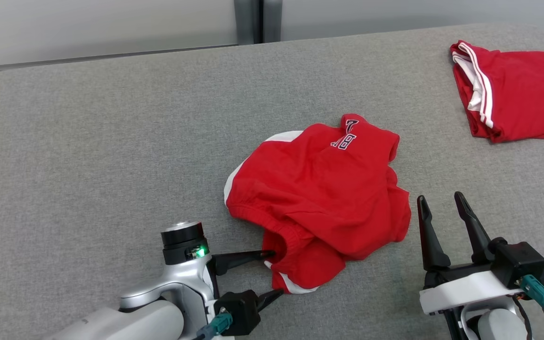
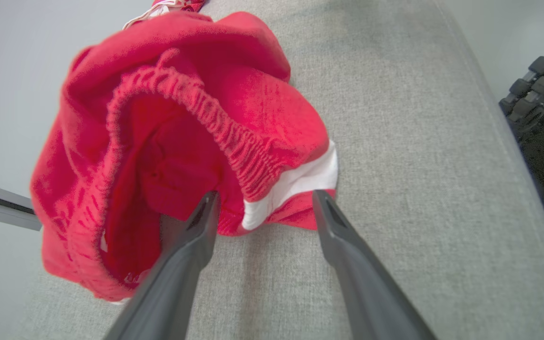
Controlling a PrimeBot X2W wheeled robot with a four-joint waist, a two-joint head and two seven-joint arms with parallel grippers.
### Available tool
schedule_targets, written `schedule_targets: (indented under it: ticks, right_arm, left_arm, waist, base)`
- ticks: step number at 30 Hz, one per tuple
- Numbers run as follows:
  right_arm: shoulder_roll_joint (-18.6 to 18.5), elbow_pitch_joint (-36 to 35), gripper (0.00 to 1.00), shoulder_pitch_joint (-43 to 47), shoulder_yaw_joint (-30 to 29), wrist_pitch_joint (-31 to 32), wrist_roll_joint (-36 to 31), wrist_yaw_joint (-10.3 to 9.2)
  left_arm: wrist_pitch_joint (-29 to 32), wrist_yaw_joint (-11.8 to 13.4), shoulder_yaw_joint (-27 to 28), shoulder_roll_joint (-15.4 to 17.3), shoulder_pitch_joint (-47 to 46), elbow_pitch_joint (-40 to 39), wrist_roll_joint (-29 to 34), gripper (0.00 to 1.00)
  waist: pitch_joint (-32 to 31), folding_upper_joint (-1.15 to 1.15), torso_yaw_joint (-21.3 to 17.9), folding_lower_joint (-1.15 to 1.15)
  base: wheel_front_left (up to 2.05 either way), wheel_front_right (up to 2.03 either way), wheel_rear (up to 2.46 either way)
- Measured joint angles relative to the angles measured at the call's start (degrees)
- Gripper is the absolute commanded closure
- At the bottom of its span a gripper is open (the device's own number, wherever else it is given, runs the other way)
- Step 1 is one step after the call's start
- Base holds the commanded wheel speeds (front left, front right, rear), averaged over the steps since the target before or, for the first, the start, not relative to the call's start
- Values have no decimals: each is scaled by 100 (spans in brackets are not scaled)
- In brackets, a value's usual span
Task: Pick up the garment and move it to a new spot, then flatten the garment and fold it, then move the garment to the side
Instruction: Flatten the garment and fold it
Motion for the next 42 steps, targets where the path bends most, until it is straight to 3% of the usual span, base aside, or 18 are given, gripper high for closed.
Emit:
schedule_targets:
  ticks: [6,8,10,19,21,24,28,31,35,42]
  right_arm:
    - [-12,-21,0,-9,4,0,0,0]
    - [-14,-22,0,-15,20,0,0,0]
    - [-18,-26,0,-16,21,0,1,0]
    - [-62,-21,0,37,22,0,0,0]
    - [-58,-11,0,57,48,-1,7,0]
    - [-43,26,0,81,103,0,53,0]
    - [-5,66,0,87,132,-1,114,0]
    - [25,114,0,63,158,0,164,0]
    - [41,168,0,25,175,0,249,0]
    - [43,172,0,-20,109,0,492,0]
  left_arm:
    - [-62,0,-58,-48,-26,125,40,2]
    - [-80,0,-68,-70,-31,232,42,45]
    - [-119,0,-70,-99,-64,324,41,100]
    - [-57,0,-93,-12,-112,430,-198,100]
    - [-42,0,-87,16,1,93,-922,100]
    - [510,-1,-134,102,211,-918,-2459,100]
    - [1190,1,-71,523,-616,-2114,-4706,100]
    - [1556,1,274,637,-1145,-2506,-6171,100]
    - [2001,1,803,637,-1859,-2419,-7387,100]
    - [2214,1,1511,93,-2879,-1655,-8163,100]
  waist:
    - [48,0,-89,0]
    - [54,0,-122,0]
    - [55,0,-151,0]
    - [-123,0,-228,0]
    - [-189,0,-250,0]
    - [-295,0,-293,0]
    - [-385,0,-381,0]
    - [-402,0,-480,0]
    - [-398,0,-665,0]
    - [-373,0,-973,0]
  base:
    - [0,0,0]
    - [0,0,0]
    - [0,0,0]
    - [0,0,0]
    - [0,0,0]
    - [0,0,0]
    - [0,0,0]
    - [0,0,0]
    - [0,0,0]
    - [0,0,0]
